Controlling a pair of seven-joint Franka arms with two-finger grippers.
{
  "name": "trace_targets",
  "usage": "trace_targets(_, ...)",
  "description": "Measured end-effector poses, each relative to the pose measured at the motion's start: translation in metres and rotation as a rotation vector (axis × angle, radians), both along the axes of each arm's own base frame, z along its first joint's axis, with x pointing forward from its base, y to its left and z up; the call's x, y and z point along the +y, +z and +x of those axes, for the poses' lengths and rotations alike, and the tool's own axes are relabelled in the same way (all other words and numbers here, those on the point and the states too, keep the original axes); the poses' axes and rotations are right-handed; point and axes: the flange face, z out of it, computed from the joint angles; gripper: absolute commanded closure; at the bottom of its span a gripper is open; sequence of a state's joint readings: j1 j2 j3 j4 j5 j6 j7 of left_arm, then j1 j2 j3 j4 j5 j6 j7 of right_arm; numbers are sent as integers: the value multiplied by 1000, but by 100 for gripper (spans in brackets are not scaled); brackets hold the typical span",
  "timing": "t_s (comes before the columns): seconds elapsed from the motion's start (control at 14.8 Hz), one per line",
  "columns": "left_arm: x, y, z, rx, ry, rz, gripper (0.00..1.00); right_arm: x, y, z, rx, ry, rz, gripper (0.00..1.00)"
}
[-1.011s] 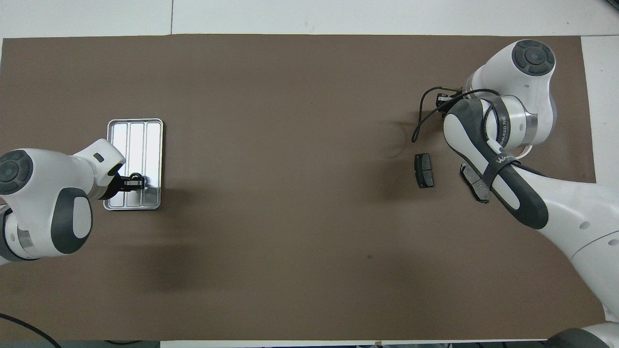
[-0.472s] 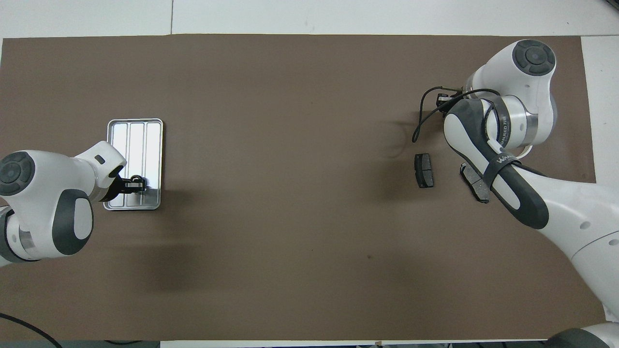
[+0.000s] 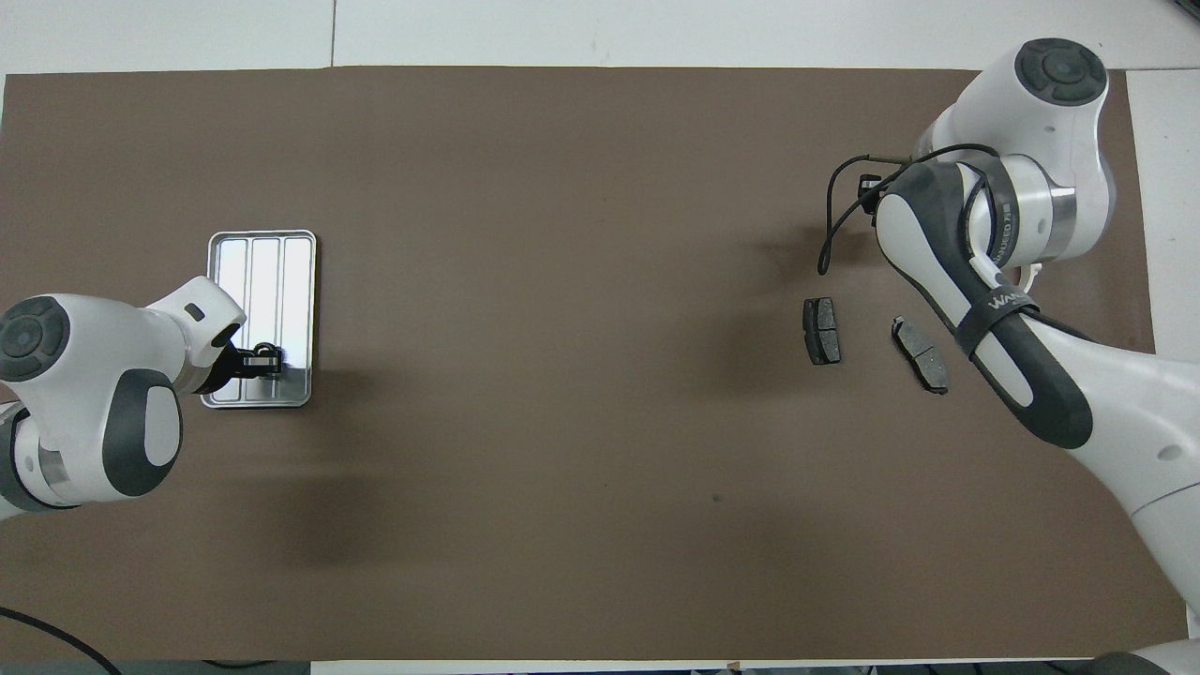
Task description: Pick bearing gear from pile to tray
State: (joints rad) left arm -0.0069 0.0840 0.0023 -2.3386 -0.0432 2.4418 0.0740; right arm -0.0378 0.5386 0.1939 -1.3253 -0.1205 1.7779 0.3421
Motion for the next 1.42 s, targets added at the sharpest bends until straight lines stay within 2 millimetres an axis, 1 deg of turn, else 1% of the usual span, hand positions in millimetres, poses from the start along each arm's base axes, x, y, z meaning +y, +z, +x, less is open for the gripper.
trace_targets(0.07, 0, 0, 0, -1, 0, 0, 2, 16, 18, -6, 4, 11, 3, 100)
trace_targets(0.13, 0, 0, 0, -1, -1, 0, 0, 35, 32, -12, 6, -5, 3, 100)
trace_targets(0.2, 0, 0, 0, -1, -3, 0, 0, 58, 43, -18, 6, -40, 2, 100)
trace_targets(0.34, 0, 0, 0, 10, -7, 0, 0, 116, 58, -32, -8, -135, 5, 100)
trace_targets(0.4, 0, 2, 1, 26, -8, -1, 0, 146, 61, -41, -15, -188, 5, 100)
trace_targets(0.47, 0, 12, 5, 48, -10, -3, 0, 174, 62, -50, -23, -241, 7, 100)
trace_targets(0.54, 0, 29, 14, 63, -12, -5, 0, 201, 63, -58, -35, -290, 21, 100)
trace_targets(0.67, -2, 79, 38, 61, -17, -9, 0, 244, 61, -71, -54, -366, 59, 100)
trace_targets(0.81, -5, 127, 56, 21, -4, -10, 0, 280, 48, -82, -74, -425, 87, 100)
trace_targets(0.88, -12, 143, 62, -1, 15, -12, 0, 293, 37, -87, -77, -442, 95, 100)
trace_targets(0.94, -25, 154, 65, -19, 32, -14, 0, 303, 25, -92, -77, -456, 99, 100)
trace_targets(1.01, -40, 159, 68, -29, 45, -16, 0, 313, 12, -97, -72, -469, 99, 100)
trace_targets(1.15, -64, 159, 69, -28, 53, -19, 0, 332, -14, -106, -67, -496, 97, 100)
trace_targets(1.21, -70, 156, 69, -23, 53, -19, 0, 344, -30, -110, -76, -507, 93, 100)
trace_targets(1.28, -72, 153, 69, -17, 53, -18, 0, 355, -48, -114, -90, -519, 87, 100)
trace_targets(1.35, -71, 151, 70, -14, 55, -18, 0, 363, -67, -115, -99, -529, 82, 100)
trace_targets(1.42, -69, 150, 70, -13, 57, -17, 0, 367, -84, -115, -102, -532, 83, 100)
